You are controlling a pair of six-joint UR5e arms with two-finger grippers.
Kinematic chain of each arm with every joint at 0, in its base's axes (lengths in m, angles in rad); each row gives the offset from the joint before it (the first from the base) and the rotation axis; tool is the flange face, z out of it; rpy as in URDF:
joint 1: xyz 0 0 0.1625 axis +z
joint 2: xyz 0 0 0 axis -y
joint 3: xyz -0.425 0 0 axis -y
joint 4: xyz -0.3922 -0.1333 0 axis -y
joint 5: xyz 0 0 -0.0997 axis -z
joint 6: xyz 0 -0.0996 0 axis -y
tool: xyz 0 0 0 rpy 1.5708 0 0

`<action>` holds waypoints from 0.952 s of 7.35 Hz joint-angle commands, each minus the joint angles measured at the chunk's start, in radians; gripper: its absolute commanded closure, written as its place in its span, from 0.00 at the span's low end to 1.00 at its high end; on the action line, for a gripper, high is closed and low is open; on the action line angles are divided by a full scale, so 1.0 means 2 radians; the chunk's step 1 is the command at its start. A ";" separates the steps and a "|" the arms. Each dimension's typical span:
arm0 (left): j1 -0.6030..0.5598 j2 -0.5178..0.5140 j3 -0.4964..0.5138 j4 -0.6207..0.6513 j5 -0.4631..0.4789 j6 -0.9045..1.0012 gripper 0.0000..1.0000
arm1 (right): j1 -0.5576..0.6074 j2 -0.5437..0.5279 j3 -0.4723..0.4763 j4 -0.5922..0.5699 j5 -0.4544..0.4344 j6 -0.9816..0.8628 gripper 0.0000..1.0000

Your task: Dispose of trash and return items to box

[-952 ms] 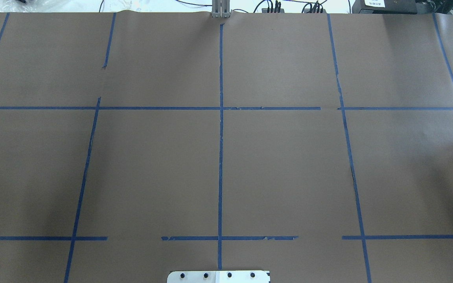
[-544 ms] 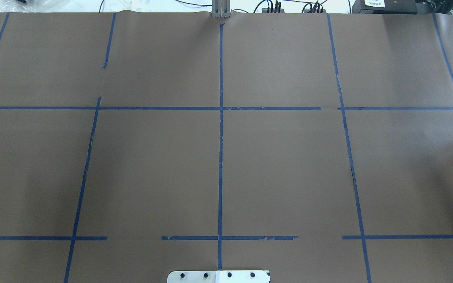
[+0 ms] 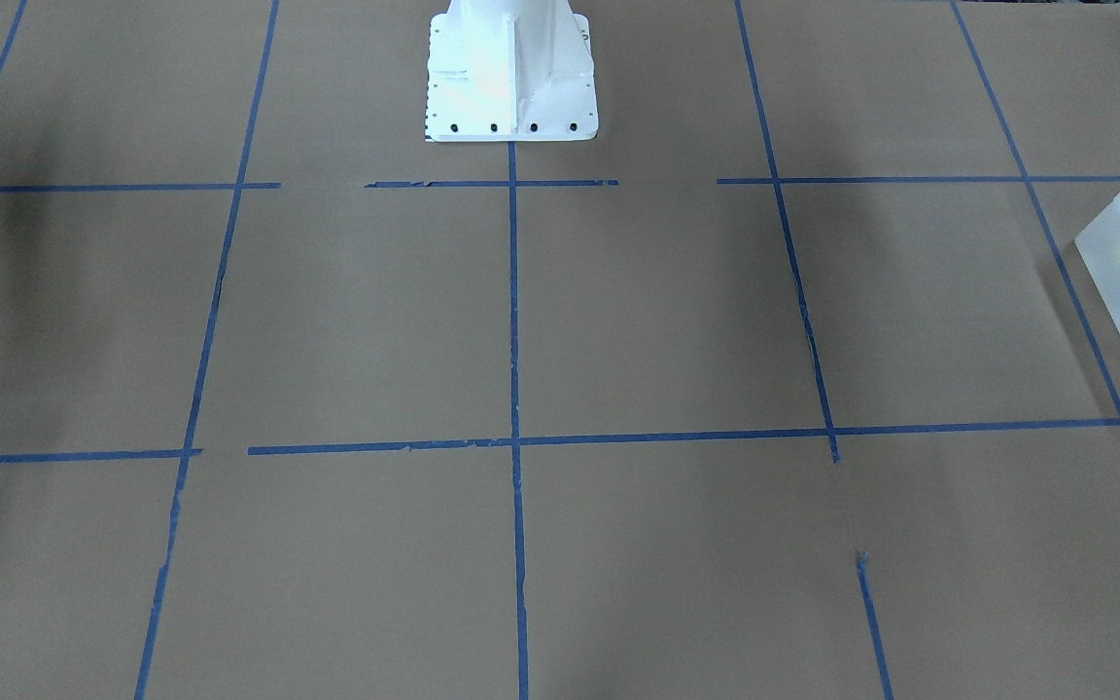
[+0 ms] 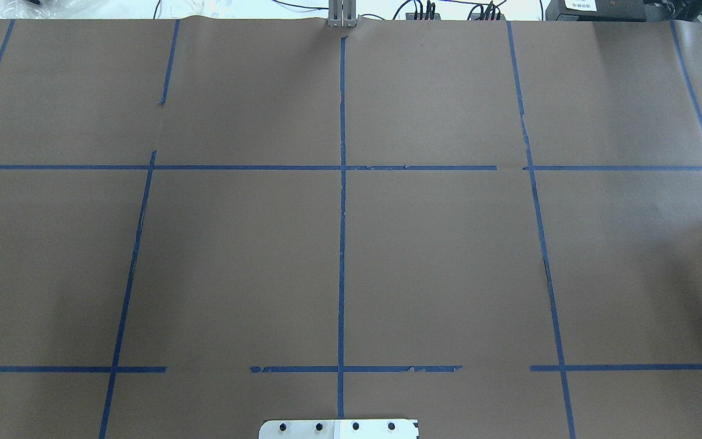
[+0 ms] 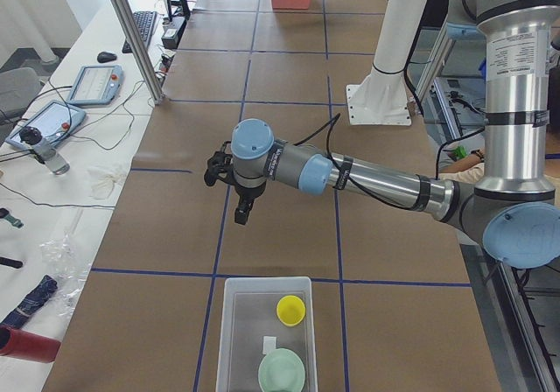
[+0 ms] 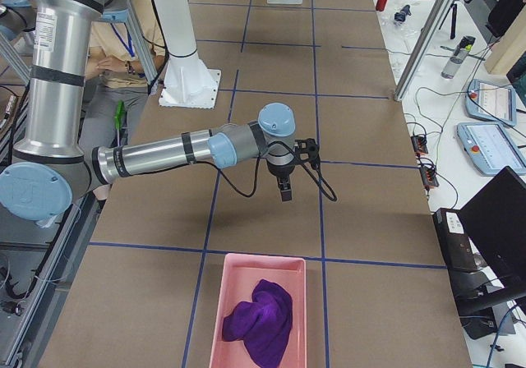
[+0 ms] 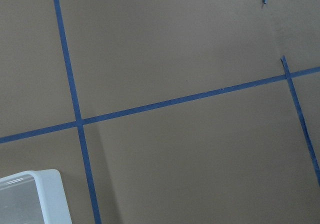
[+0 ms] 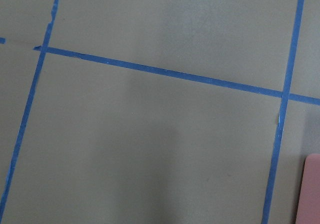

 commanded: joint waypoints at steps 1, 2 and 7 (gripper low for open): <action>0.006 0.001 0.003 -0.005 0.001 0.000 0.00 | -0.002 0.004 -0.002 0.002 0.003 0.002 0.00; 0.007 0.001 0.007 -0.005 0.009 0.000 0.00 | -0.002 0.009 0.011 0.002 0.007 0.002 0.00; 0.013 0.014 -0.042 0.021 0.018 -0.012 0.00 | -0.010 0.007 0.002 0.002 0.007 0.005 0.00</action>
